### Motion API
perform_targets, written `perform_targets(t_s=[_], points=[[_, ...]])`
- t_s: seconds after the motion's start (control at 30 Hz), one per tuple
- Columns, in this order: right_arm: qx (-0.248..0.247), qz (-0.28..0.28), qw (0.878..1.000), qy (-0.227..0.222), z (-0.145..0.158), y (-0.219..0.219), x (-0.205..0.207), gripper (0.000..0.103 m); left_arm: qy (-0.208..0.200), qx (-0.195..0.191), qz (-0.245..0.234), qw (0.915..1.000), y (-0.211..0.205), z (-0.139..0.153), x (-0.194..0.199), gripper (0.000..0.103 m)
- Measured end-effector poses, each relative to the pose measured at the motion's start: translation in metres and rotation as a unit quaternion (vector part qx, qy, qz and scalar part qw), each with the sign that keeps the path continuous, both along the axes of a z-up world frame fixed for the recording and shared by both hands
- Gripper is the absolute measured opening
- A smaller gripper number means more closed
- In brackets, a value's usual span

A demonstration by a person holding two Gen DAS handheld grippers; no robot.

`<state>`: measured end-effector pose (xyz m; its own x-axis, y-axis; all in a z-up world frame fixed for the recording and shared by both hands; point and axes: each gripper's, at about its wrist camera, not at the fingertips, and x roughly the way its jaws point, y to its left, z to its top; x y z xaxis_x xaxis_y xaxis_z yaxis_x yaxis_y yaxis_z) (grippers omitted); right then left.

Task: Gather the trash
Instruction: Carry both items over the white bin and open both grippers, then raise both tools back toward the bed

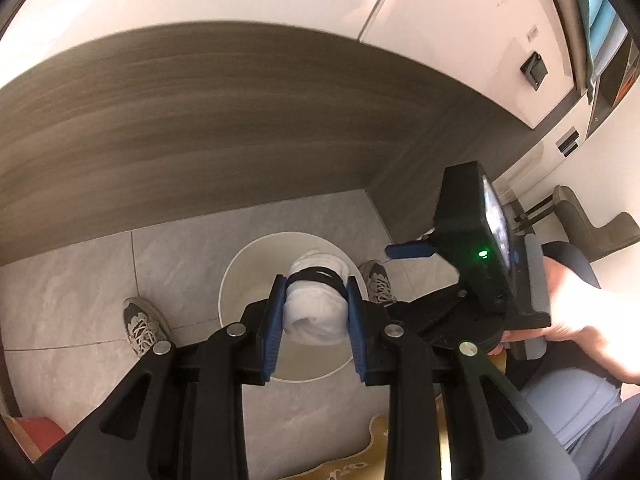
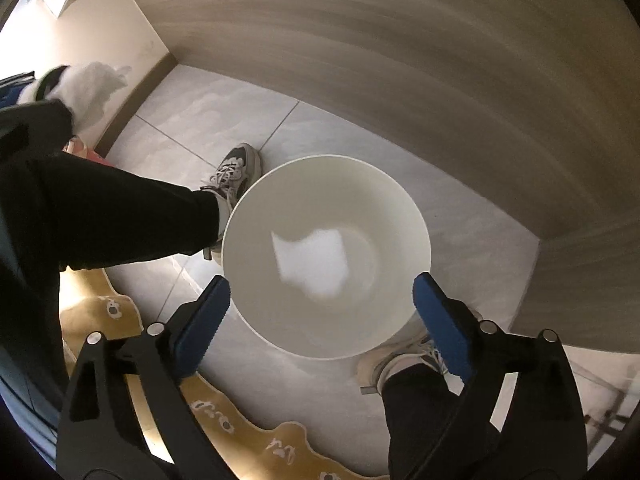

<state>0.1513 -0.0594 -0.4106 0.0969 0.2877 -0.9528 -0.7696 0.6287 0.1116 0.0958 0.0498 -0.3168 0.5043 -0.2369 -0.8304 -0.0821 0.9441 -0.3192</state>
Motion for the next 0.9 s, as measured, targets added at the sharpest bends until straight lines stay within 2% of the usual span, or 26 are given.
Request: perform_targets(t_s=[0.07, 0.2, 0.47, 0.5, 0.57, 0.7, 0.77, 0.9], points=[[-0.003, -0.004, 1.000, -0.006, -0.002, -0.003, 0.004, 0.096, 0.002, -0.002, 0.001, 1.0000, 0.000, 0.000, 0.000, 0.027], [-0.015, -0.017, 1.000, -0.015, 0.004, -0.011, 0.005, 0.096, 0.002, -0.002, 0.000, 1.0000, 0.000, 0.002, 0.002, 0.027], [0.001, -0.058, 0.998, -0.035, 0.025, -0.047, 0.018, 0.096, 0.022, 0.006, -0.029, 0.9993, -0.010, -0.025, 0.024, 0.030], [0.002, -0.065, 0.997, -0.034, 0.026, -0.051, 0.021, 0.096, 0.026, 0.013, -0.032, 0.9991, -0.014, -0.028, 0.027, 0.034], [0.002, -0.076, 0.997, -0.030, 0.025, -0.058, 0.025, 0.096, 0.029, 0.018, -0.039, 0.9987, -0.022, -0.031, 0.031, 0.050], [0.007, -0.088, 0.996, -0.026, 0.025, -0.063, 0.030, 0.096, 0.030, 0.026, -0.045, 0.9982, -0.027, -0.034, 0.034, 0.066], [0.006, -0.087, 0.996, -0.027, 0.026, -0.064, 0.029, 0.096, 0.029, 0.031, -0.038, 0.9984, -0.025, -0.034, 0.034, 0.077], [0.009, -0.085, 0.996, -0.030, 0.031, -0.063, 0.027, 0.096, 0.023, 0.041, -0.017, 0.9988, -0.019, -0.027, 0.032, 0.088]])
